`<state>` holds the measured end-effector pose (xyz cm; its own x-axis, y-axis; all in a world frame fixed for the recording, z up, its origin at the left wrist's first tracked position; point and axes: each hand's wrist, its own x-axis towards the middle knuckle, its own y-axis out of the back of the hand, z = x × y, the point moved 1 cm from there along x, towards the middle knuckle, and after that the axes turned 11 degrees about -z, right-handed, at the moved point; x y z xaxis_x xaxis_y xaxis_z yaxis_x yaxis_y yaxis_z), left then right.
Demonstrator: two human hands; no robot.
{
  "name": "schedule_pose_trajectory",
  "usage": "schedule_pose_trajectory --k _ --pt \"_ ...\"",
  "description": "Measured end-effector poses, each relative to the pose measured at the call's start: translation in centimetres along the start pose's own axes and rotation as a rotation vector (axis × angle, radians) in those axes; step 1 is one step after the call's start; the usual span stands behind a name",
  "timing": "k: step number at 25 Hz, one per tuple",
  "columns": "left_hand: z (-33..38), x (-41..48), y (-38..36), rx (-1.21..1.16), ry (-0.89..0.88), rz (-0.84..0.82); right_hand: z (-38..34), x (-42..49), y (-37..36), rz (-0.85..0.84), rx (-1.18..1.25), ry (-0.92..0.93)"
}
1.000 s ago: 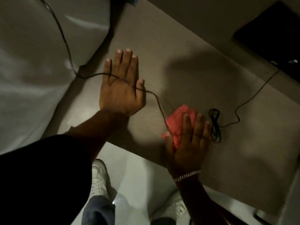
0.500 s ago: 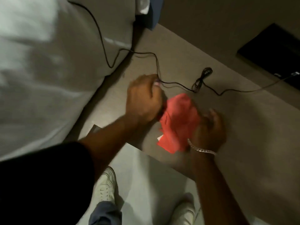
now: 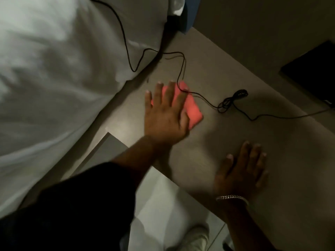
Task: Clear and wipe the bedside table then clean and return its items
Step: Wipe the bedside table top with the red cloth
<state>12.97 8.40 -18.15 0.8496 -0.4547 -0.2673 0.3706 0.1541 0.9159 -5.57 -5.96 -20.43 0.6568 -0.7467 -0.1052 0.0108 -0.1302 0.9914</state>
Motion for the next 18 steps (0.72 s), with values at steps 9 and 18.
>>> schedule_pose_trajectory --k 9,18 --pt "-5.5 -3.0 -0.1 0.073 -0.032 0.076 -0.2 -0.1 0.6 -0.011 0.015 -0.004" --pt "5.5 -10.1 -5.3 0.060 -0.494 -0.124 0.2 0.5 1.0 0.060 0.478 -0.063"
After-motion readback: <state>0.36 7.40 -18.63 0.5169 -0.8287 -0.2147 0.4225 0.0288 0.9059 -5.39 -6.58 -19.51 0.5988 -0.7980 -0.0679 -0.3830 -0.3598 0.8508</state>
